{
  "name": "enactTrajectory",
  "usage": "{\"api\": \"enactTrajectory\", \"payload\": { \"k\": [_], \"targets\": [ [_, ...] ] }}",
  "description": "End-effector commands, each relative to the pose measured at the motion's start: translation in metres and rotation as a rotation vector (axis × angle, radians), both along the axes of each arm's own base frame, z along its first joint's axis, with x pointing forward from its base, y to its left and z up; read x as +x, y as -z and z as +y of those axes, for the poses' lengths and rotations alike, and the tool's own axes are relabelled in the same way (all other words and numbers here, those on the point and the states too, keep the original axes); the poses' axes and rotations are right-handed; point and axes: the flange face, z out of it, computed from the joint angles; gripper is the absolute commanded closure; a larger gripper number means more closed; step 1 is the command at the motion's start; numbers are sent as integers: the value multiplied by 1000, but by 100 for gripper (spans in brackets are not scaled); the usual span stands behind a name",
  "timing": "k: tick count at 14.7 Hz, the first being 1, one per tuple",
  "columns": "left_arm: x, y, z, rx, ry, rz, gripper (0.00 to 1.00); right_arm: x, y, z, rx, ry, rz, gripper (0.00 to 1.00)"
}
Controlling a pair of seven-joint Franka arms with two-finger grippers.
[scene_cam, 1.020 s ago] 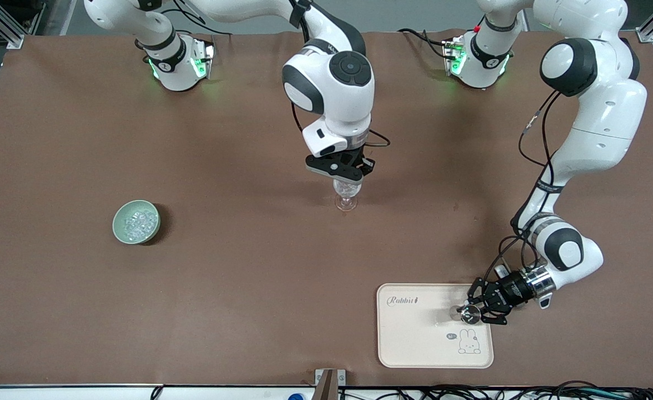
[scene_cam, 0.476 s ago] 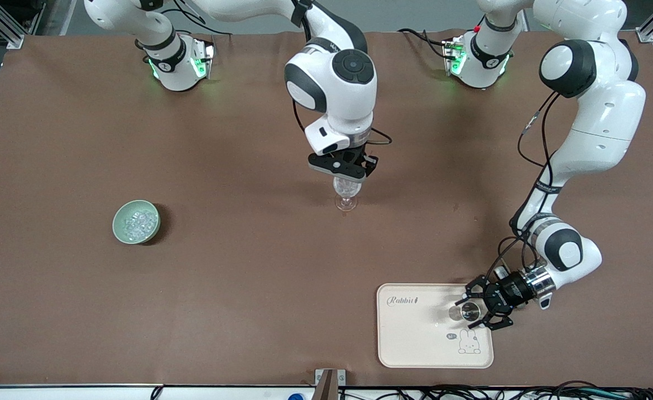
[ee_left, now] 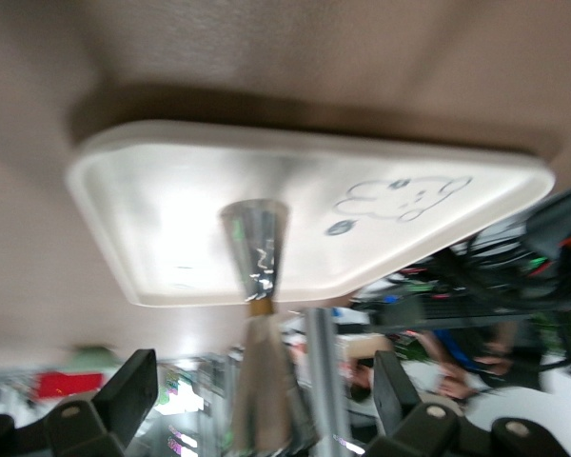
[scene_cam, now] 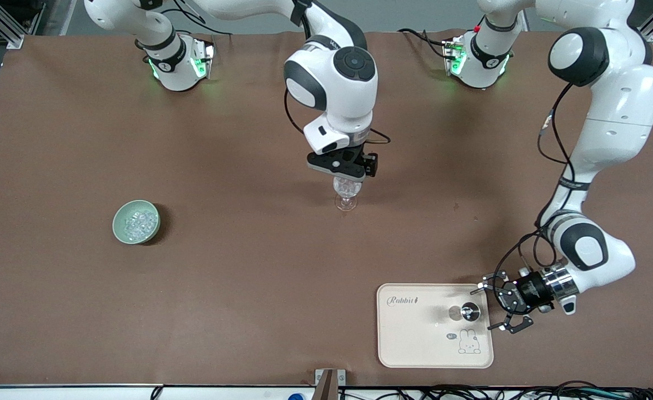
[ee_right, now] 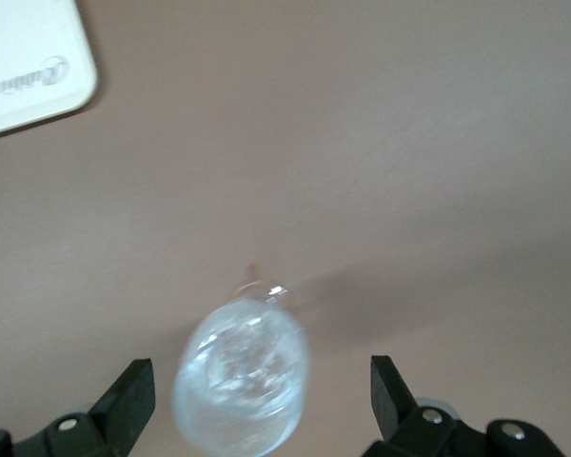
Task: Pour wine and add ice with both arms
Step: 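Release the jigger with the left gripper while the right gripper withdraws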
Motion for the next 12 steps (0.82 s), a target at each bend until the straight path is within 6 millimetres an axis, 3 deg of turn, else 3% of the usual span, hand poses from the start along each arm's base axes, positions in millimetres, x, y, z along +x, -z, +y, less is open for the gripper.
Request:
{"api": "enactTrajectory", "payload": {
  "k": [1,2,4,7,10,12],
  "targets": [
    [-19,-39,32,104,163,16,0,26,-40,-58,-107,-44,5,0],
    [-23,-53,41,134,211,16,0,37,-53,-83,-110,-60,12,0],
    [-27,-94,45,227,320,-6,0,63,-81,-156,-114,-117,40,0],
    [-37,-158,32,387,472,-46,0,84,-102,-277,-117,-162,95,0],
    [-49,-211,13,504,587,-69,0,89,-127,-386,-101,-200,123,0],
    [-58,-248,-2,601,679,-129,0,84,-138,-442,-88,-186,129,0]
  ]
}}
